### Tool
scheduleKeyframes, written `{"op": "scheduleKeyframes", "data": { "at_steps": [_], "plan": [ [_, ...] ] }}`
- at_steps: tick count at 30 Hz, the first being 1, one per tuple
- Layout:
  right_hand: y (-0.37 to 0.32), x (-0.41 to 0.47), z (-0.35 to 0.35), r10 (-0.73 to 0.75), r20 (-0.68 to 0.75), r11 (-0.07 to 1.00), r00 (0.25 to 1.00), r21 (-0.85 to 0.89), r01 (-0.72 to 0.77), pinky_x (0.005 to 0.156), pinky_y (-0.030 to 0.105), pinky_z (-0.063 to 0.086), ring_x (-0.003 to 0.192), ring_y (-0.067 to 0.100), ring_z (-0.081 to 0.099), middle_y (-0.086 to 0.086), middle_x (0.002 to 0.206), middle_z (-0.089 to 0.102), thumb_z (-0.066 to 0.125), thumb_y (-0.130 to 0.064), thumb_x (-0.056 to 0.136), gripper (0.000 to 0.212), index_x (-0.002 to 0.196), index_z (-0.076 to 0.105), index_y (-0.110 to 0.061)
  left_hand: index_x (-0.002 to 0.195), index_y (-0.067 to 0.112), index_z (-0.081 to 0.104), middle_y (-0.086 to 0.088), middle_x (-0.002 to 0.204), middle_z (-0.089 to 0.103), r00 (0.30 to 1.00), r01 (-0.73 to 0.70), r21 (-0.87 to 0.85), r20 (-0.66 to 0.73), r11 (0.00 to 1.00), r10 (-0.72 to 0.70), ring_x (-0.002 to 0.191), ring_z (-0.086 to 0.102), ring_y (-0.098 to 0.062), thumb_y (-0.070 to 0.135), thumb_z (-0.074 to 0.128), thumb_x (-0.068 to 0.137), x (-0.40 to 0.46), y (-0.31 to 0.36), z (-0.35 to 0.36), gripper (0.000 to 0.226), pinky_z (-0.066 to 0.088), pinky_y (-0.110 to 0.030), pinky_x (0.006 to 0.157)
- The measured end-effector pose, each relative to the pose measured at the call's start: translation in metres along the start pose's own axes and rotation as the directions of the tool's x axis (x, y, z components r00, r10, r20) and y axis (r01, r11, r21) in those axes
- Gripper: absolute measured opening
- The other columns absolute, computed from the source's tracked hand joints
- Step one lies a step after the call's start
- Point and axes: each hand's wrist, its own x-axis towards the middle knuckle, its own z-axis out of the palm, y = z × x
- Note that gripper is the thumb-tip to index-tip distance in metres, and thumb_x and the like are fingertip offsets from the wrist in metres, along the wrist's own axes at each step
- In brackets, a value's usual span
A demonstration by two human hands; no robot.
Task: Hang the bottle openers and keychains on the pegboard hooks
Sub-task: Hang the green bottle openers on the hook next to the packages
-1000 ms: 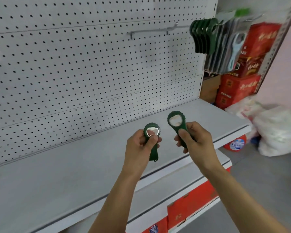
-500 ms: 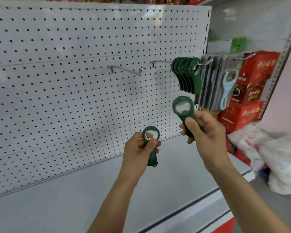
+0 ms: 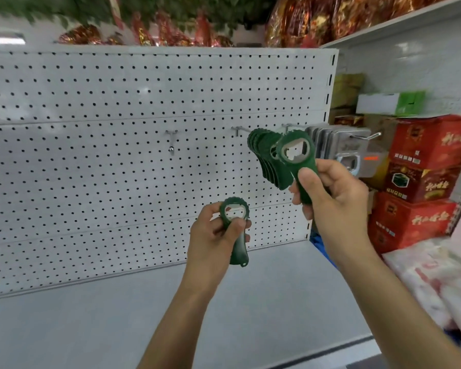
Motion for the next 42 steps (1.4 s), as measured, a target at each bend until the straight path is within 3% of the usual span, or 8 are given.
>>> {"op": "scheduleKeyframes", "data": {
  "at_steps": [8, 14, 20, 32, 34, 36, 39, 42],
  "plan": [
    [0.003, 0.03, -0.012, 0.04, 0.102, 0.999, 0.994, 0.002, -0.041, 0.045, 0.014, 0.04, 0.053, 0.013, 0.053, 0.003, 0.064, 0.064, 0.057, -0.008, 0.094, 0.006, 0.092, 0.063, -0.008, 0.1, 0.025, 0.057, 0.002, 0.085, 0.077, 0.996, -0.001, 0.019, -0.092, 1.0, 0.002, 0.071, 0.072, -0.015, 0.008, 0.063, 0.089, -0.013, 0.006, 0.022, 0.021, 0.054, -0.019, 0.058],
    [0.018, 0.039, -0.011, 0.112, 0.167, 0.994, 0.98, -0.004, -0.113, 0.043, 0.014, 0.039, 0.051, 0.011, 0.054, 0.005, 0.065, 0.064, 0.057, -0.009, 0.094, 0.009, 0.089, 0.063, -0.012, 0.107, 0.022, 0.056, 0.002, 0.086, 0.077, 0.988, -0.002, 0.05, -0.152, 0.999, 0.01, 0.074, 0.073, -0.019, 0.01, 0.063, 0.09, -0.015, 0.006, 0.024, 0.021, 0.059, -0.026, 0.068],
    [0.029, 0.05, -0.004, 0.139, 0.185, 0.99, 0.973, -0.032, -0.135, 0.043, 0.013, 0.04, 0.05, 0.008, 0.055, 0.007, 0.067, 0.066, 0.057, -0.009, 0.094, 0.011, 0.087, 0.063, -0.015, 0.104, 0.023, 0.057, 0.001, 0.087, 0.077, 0.982, -0.003, 0.062, -0.189, 0.998, 0.015, 0.074, 0.074, -0.018, 0.009, 0.064, 0.089, -0.013, 0.011, 0.026, 0.022, 0.055, -0.02, 0.06],
    [0.041, 0.061, 0.002, 0.131, 0.2, 0.99, 0.971, -0.086, -0.115, 0.045, 0.013, 0.04, 0.052, 0.007, 0.055, 0.008, 0.072, 0.066, 0.056, -0.013, 0.095, 0.011, 0.087, 0.061, -0.019, 0.106, 0.021, 0.056, 0.003, 0.087, 0.077, 0.982, -0.016, 0.098, -0.188, 0.995, 0.035, 0.074, 0.073, -0.016, 0.011, 0.064, 0.09, -0.011, 0.02, 0.026, 0.02, 0.056, -0.026, 0.065],
    [0.043, 0.059, 0.0, 0.124, 0.199, 0.985, 0.972, -0.14, -0.097, 0.051, 0.017, 0.044, 0.058, 0.006, 0.058, 0.004, 0.076, 0.068, 0.056, -0.016, 0.095, 0.007, 0.09, 0.061, -0.019, 0.106, 0.022, 0.056, 0.004, 0.087, 0.078, 0.981, -0.026, 0.106, -0.186, 0.994, 0.046, 0.079, 0.073, -0.015, 0.012, 0.065, 0.09, -0.012, 0.021, 0.027, 0.02, 0.057, -0.026, 0.071],
    [0.048, 0.053, -0.004, 0.077, 0.172, 0.966, 0.982, -0.258, -0.03, 0.067, 0.028, 0.05, 0.078, 0.012, 0.062, -0.002, 0.087, 0.068, 0.058, -0.02, 0.093, 0.005, 0.098, 0.06, -0.02, 0.105, 0.023, 0.056, 0.007, 0.085, 0.077, 0.98, -0.03, 0.124, -0.19, 0.992, 0.053, 0.085, 0.072, -0.01, 0.015, 0.065, 0.09, -0.014, 0.021, 0.029, 0.019, 0.055, -0.029, 0.079],
    [0.053, 0.032, -0.011, -0.122, 0.105, 0.881, 0.987, -0.446, 0.156, 0.092, 0.032, 0.043, 0.111, 0.017, 0.05, -0.002, 0.116, 0.056, 0.059, -0.021, 0.091, 0.03, 0.12, 0.052, -0.017, 0.107, 0.024, 0.055, 0.01, 0.085, 0.077, 0.98, -0.018, 0.121, -0.194, 0.993, 0.042, 0.089, 0.069, -0.004, 0.02, 0.065, 0.09, -0.019, 0.02, 0.032, 0.02, 0.05, -0.027, 0.079],
    [0.05, 0.005, -0.013, -0.181, 0.136, 0.883, 0.974, -0.413, 0.222, 0.089, 0.028, 0.041, 0.108, 0.011, 0.05, -0.008, 0.115, 0.055, 0.057, -0.023, 0.092, 0.027, 0.119, 0.053, -0.019, 0.108, 0.021, 0.056, 0.008, 0.087, 0.077, 0.982, -0.027, 0.09, -0.183, 0.996, 0.044, 0.095, 0.069, -0.007, 0.019, 0.065, 0.09, -0.023, 0.02, 0.037, 0.02, 0.05, -0.028, 0.086]
  ]
}}
